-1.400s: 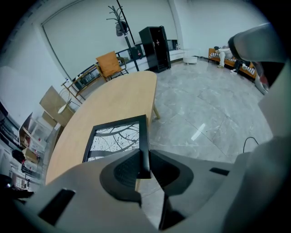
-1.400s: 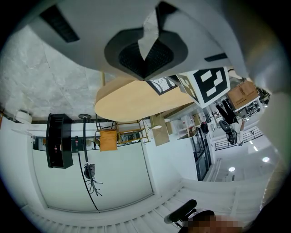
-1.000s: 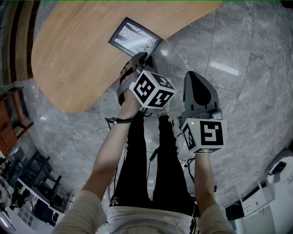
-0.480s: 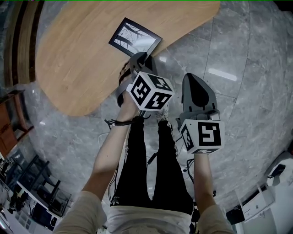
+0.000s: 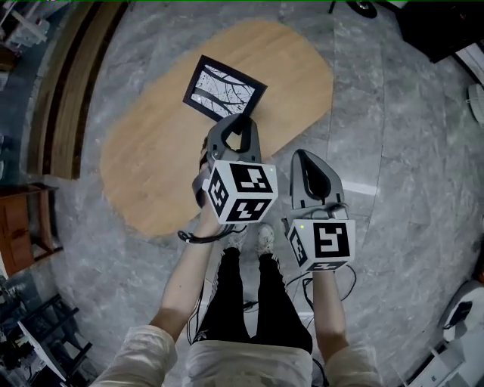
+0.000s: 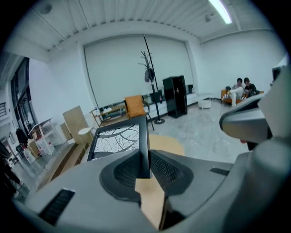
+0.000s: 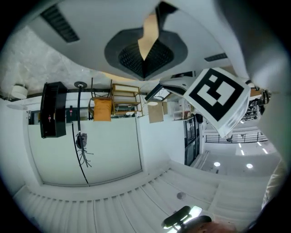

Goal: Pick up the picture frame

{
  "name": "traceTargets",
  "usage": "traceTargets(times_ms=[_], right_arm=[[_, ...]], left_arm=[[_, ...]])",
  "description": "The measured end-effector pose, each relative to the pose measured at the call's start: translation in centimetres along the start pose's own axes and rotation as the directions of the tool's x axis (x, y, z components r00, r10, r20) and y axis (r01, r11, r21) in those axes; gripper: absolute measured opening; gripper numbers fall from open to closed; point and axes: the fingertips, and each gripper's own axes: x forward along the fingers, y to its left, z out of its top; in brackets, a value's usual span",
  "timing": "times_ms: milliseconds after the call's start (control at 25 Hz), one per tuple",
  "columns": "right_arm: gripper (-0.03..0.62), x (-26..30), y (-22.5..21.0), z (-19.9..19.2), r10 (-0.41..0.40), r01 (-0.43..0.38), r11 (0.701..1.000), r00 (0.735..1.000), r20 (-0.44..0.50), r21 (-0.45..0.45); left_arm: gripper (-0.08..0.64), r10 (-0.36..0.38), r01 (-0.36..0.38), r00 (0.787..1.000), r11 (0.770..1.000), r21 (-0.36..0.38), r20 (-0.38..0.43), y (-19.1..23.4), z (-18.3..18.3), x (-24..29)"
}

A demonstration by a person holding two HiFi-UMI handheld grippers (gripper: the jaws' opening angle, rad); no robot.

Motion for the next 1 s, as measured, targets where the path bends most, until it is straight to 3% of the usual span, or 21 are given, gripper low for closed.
traceTargets(times_ms=[200, 400, 520, 760, 880, 1000], right_arm=[[0.005, -2.3, 1.0, 11.7, 0.003, -0.003, 1.000, 0.991, 0.135, 0.000], [0.005, -6.9, 3.8, 22.4, -0.015, 0.025, 0.999, 0.962, 0.272, -0.034], [0.005, -11.2, 5.8, 25.2, -0.021, 0.036, 0.999, 0.943, 0.332, -0.037], [0.005, -17.0, 11.4, 24.6, 0.007, -0.008, 1.000, 0.909, 0.418, -0.001], [0.005, -19.3, 12.6, 26.0, 0.027, -0.021, 1.000, 0.914, 0.406, -0.019], [0.005, -19.9, 12.9, 26.5, 0.035, -0.033, 0.999, 0.917, 0.397, -0.013]], left_arm=[[0.078, 0.045, -0.023, 0.984, 0.992, -0.128, 0.175, 5.5, 11.7, -7.6], [0.078, 0.105, -0.026, 0.936, 0.972, -0.234, 0.335, 10.0, 19.4, -17.4], [0.078, 0.095, 0.020, 0.919, 0.958, -0.287, 0.382, 9.5, 19.7, -22.9], [0.078, 0.117, 0.065, 0.861, 0.940, -0.335, 0.495, 8.0, 15.7, -31.7], [0.078, 0.116, 0.093, 0.851, 0.927, -0.364, 0.513, 7.5, 16.6, -35.4], [0.078, 0.109, 0.093, 0.850, 0.932, -0.350, 0.516, 7.4, 17.4, -36.4]])
